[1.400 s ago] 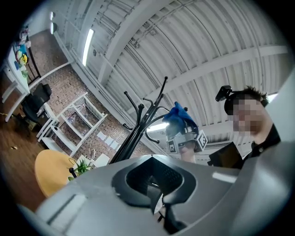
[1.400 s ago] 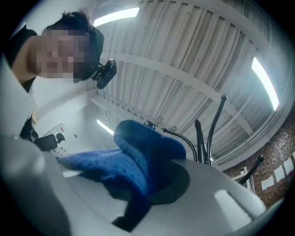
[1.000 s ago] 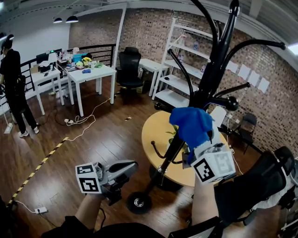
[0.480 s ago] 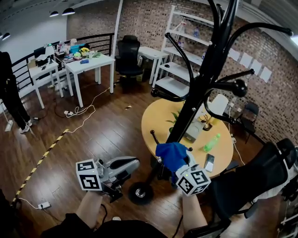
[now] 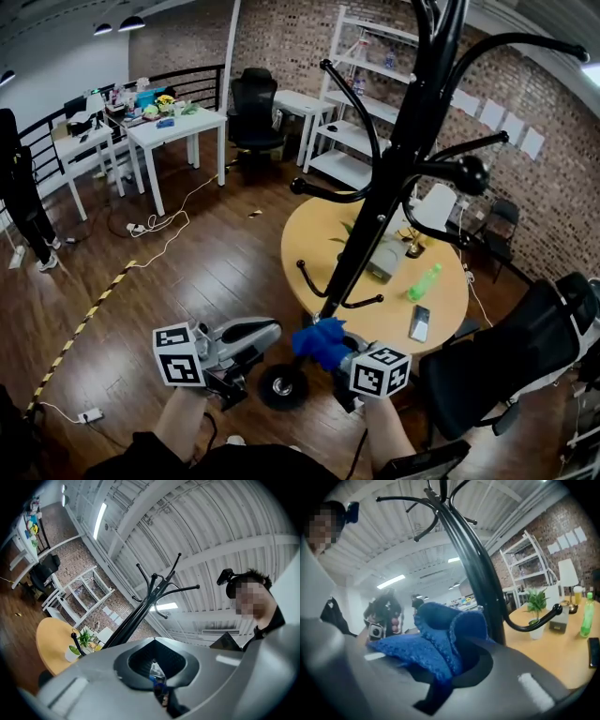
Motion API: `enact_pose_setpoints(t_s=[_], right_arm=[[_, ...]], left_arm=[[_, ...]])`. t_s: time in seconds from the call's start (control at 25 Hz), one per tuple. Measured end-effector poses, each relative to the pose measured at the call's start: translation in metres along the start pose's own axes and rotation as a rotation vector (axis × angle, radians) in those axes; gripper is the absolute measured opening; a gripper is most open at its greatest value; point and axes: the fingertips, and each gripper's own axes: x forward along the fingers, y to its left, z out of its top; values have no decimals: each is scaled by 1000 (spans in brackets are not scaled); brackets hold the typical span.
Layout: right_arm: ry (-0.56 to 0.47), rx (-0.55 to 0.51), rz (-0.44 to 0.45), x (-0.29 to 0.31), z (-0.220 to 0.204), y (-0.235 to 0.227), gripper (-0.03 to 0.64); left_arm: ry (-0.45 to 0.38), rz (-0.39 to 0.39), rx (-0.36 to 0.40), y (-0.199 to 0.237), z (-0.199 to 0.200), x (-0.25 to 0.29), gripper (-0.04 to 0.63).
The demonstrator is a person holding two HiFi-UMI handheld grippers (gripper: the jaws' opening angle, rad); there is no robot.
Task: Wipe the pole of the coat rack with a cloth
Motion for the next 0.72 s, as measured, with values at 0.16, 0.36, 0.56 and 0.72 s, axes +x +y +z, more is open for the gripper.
enact_pose_setpoints(t_s=[0.16,0.36,0.56,0.72], right_arm=[[-29,-21,-48,3,-2,-13,25],[-221,-60,-144,3,18,-42,25],[-399,-152,-109,-14,87,-17,25],[-531,-297,-77,-30,163,20,25]], left_arm=[[-2,5,1,2,1,0,3],[-6,19,13,3,1,-3,3],[-6,30,15,4,1,-8,3],[-8,27,26,4,4,-9,3]])
